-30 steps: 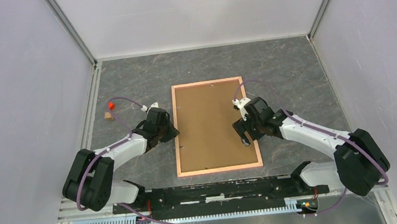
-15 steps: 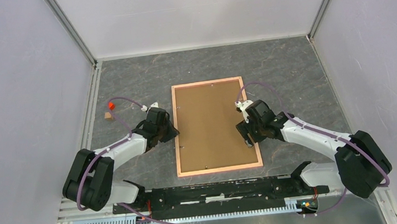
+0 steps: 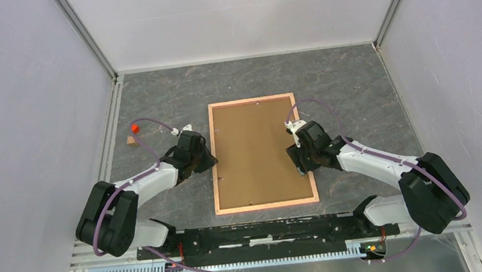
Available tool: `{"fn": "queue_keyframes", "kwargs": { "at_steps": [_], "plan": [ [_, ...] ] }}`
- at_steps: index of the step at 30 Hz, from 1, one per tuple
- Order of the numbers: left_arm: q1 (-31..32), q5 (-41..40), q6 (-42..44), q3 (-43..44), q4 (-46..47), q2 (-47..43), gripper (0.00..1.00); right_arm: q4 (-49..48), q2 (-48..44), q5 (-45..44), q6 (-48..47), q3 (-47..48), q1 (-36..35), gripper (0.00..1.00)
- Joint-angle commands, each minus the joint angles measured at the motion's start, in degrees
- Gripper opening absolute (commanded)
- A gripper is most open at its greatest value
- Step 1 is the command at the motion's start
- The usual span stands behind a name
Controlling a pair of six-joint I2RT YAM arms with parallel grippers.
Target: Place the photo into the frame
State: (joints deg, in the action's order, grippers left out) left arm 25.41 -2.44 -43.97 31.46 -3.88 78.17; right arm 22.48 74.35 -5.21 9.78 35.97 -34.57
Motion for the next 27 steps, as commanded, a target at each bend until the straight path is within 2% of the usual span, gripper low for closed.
{"fn": "queue_keyframes", "kwargs": {
  "at_steps": [1, 5, 7, 14, 16, 20, 21, 24, 27],
  "plan": [
    [-1.04, -2.84, -3.3, -2.48, -4.06, 1.52, 0.02, -3.59, 0.82, -2.03, 1.67, -1.31, -0.11, 0.66],
    [-1.05, -2.8, -3.29, -2.76, -4.02, 1.46, 0.02, -4.45, 1.25, -3.38, 4.5, -2.44, -0.15, 0.59],
    [-1.02, -2.85, -3.32, -2.74, -3.95, 1.38, 0.02, -4.81, 1.45, -3.38, 6.88, -3.19, -0.08, 0.51],
    [-1.05, -2.65, -3.33, -2.46, -3.94, 1.26, 0.02, -2.26, 1.77, -4.64, 13.45, -3.71, -1.86, 0.08],
    [-1.06, -2.67, -3.29, -2.4, -4.06, 1.25, 0.02, -1.99, 1.22, -4.12, 13.9, -3.47, -2.6, 0.03],
    [-1.02, -2.64, -3.24, -2.39, -4.11, 1.23, 0.02, -1.11, 0.45, -3.27, 13.45, -1.86, -3.05, 0.06],
    [-1.05, -2.55, -3.23, -2.43, -4.11, 1.21, 0.02, -0.61, 0.3, -3.27, 13.06, -1.29, -3.07, 0.11],
    [-1.05, -2.3, -3.24, -2.46, -4.07, 1.07, 0.02, 1.0, 0.01, -4.25, 12.56, 0.71, -3.03, 0.37],
    [-1.02, -2.31, -3.18, -2.71, -4.05, 0.84, 0.02, 1.84, 0.86, -4.19, 12.44, 1.39, -3.04, 0.46]
  ]
}}
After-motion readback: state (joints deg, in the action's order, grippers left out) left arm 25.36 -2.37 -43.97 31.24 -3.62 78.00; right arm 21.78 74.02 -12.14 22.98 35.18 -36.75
